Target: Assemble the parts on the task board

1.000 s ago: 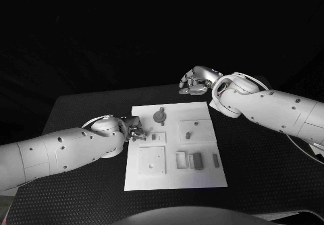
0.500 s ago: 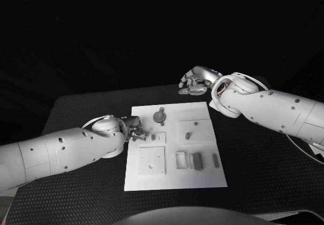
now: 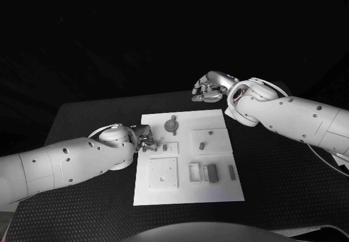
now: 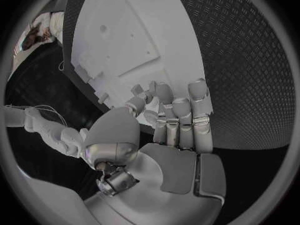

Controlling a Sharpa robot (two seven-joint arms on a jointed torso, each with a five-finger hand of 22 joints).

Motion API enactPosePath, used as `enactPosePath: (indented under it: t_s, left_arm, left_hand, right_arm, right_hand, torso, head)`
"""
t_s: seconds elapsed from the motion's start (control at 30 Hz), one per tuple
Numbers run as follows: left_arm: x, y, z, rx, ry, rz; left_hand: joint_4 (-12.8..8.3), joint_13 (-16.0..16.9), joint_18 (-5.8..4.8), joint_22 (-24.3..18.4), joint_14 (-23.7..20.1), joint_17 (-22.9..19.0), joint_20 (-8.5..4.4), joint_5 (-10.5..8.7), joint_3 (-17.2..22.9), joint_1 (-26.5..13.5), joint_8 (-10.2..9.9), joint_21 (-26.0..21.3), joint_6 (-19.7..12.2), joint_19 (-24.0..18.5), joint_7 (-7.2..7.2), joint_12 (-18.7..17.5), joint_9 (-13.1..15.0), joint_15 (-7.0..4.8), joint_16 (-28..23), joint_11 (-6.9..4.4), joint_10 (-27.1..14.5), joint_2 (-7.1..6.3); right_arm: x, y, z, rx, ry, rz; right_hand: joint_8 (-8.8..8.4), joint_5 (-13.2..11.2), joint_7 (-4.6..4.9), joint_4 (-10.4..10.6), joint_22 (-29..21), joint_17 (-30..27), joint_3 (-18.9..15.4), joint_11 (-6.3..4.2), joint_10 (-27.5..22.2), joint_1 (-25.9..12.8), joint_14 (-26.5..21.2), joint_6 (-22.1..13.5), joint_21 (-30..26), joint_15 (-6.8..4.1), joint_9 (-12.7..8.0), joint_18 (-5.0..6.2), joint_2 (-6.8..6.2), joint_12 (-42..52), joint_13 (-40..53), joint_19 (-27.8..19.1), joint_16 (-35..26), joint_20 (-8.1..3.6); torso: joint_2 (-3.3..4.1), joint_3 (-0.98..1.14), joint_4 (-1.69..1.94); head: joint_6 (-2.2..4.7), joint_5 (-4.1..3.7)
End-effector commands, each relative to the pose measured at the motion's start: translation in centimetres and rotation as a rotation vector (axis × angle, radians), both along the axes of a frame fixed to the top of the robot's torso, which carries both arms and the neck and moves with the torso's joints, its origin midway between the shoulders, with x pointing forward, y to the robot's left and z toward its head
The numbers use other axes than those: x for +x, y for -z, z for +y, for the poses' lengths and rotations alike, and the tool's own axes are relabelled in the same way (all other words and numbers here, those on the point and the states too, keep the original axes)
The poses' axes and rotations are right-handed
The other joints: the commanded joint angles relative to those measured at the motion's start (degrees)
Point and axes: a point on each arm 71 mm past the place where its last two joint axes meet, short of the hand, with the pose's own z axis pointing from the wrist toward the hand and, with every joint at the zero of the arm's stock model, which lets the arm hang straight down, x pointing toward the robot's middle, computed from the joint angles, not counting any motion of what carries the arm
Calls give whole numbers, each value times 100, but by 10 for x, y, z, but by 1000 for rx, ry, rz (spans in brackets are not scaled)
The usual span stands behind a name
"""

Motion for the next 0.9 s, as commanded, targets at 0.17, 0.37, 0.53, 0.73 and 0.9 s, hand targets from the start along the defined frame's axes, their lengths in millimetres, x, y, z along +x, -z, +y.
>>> enactPosePath:
  t_s: [0.17,0.37,0.53,0.73,0.9]
  left_arm:
    - [-5,2,-9,-16,48,23]
    - [-5,2,-8,-16,44,21]
    - [-5,2,-8,-17,43,19]
    - [-4,2,-8,-19,40,16]
    - [-4,2,-7,-20,39,14]
  left_hand:
    - [-393,13,84,103,95,7,-45,-71,471,-50,26,22,109,20,76,32,-5,-128,23,-7,45,-155]
    - [-332,17,86,101,93,5,-47,-94,452,-89,18,19,106,16,75,25,-1,-129,19,-7,45,-229]
    - [-290,19,87,100,92,4,-47,-108,442,-114,12,17,102,15,76,19,1,-130,16,-7,43,-269]
    - [-205,22,88,97,91,1,-48,-132,430,-161,3,12,97,12,77,10,5,-131,12,-6,42,-336]
    - [-123,27,90,96,91,1,-49,-165,419,-206,-4,8,95,11,77,4,9,-131,10,-6,43,-391]
  right_arm:
    - [0,0,1,-3,-9,6]
    - [0,0,1,-3,-9,6]
    - [0,0,1,-3,-9,6]
    - [0,0,1,-3,-9,6]
    - [0,0,1,-3,-8,6]
  right_hand:
    - [3,11,36,40,86,-9,6,23,6,-24,2,4,-16,-7,-7,82,49,32,-10,13,-12,-8]
    - [3,11,36,40,86,-9,6,23,6,-23,2,4,-16,-7,-8,82,49,31,-10,13,-12,-8]
    - [2,11,37,41,86,-10,5,23,6,-24,1,3,-16,-6,-8,82,48,31,-11,13,-13,-8]
    - [2,11,37,41,86,-10,5,23,6,-25,1,2,-17,-6,-8,82,47,31,-11,12,-13,-8]
    - [2,11,37,41,86,-10,5,23,5,-25,1,1,-17,-6,-8,82,47,31,-11,12,-13,-8]
  torso:
    - [3,-2,4]
    - [2,-4,3]
    - [2,-2,2]
    - [3,-2,1]
    - [2,-1,0]
  head:
    - [-6,-5]
    - [-5,-7]
    - [-9,-13]
    - [-10,-11]
    - [-13,-13]
